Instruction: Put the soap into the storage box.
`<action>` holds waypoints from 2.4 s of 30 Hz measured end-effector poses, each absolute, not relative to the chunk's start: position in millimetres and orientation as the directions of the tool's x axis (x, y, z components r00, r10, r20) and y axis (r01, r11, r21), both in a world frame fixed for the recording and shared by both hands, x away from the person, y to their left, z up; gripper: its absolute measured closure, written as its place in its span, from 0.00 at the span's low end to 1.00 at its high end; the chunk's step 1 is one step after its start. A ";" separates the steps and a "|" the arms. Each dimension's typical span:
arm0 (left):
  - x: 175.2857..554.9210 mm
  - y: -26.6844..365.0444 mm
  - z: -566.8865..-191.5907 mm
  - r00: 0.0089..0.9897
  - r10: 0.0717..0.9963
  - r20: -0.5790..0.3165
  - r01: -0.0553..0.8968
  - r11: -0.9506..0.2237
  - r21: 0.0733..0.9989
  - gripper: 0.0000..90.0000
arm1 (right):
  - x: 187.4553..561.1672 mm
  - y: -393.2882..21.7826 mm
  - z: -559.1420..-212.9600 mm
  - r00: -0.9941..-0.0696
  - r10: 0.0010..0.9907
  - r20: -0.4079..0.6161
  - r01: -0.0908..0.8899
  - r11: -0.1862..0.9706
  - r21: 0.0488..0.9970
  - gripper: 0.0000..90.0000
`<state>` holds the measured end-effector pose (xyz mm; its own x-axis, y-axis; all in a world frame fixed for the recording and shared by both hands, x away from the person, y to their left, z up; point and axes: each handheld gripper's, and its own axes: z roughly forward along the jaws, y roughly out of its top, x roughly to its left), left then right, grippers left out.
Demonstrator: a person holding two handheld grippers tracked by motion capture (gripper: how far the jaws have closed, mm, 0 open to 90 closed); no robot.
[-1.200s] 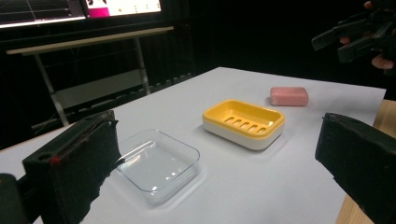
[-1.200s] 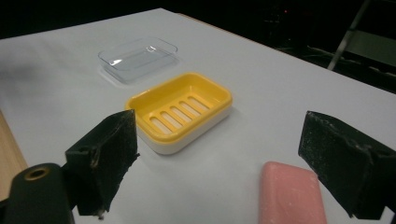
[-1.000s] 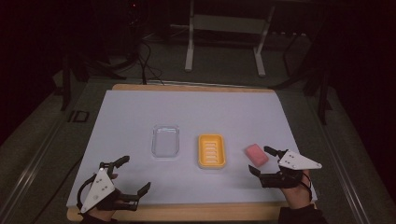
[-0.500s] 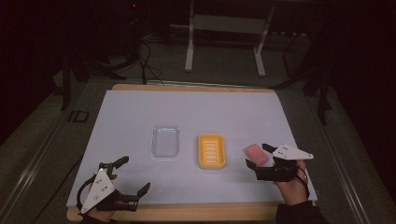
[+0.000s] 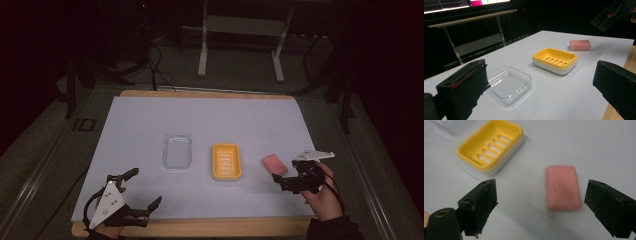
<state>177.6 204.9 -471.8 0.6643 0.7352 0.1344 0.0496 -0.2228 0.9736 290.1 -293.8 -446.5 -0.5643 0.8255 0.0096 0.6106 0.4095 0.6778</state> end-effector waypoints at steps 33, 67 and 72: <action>178.3 204.8 -472.5 0.675 0.728 0.121 0.061 -0.218 0.974 0.00 | 315.0 -294.6 -459.8 -0.552 0.833 0.037 0.824 0.538 0.178 0.15; 178.7 204.4 -472.9 0.676 0.726 0.126 0.062 -0.227 0.972 0.00 | 369.3 -275.2 -447.0 -0.579 0.815 0.030 0.813 0.575 0.093 0.19; 178.8 204.5 -472.9 0.676 0.726 0.125 0.062 -0.225 0.972 0.00 | 374.7 -270.5 -449.1 -0.575 0.817 0.028 0.816 0.571 0.095 0.19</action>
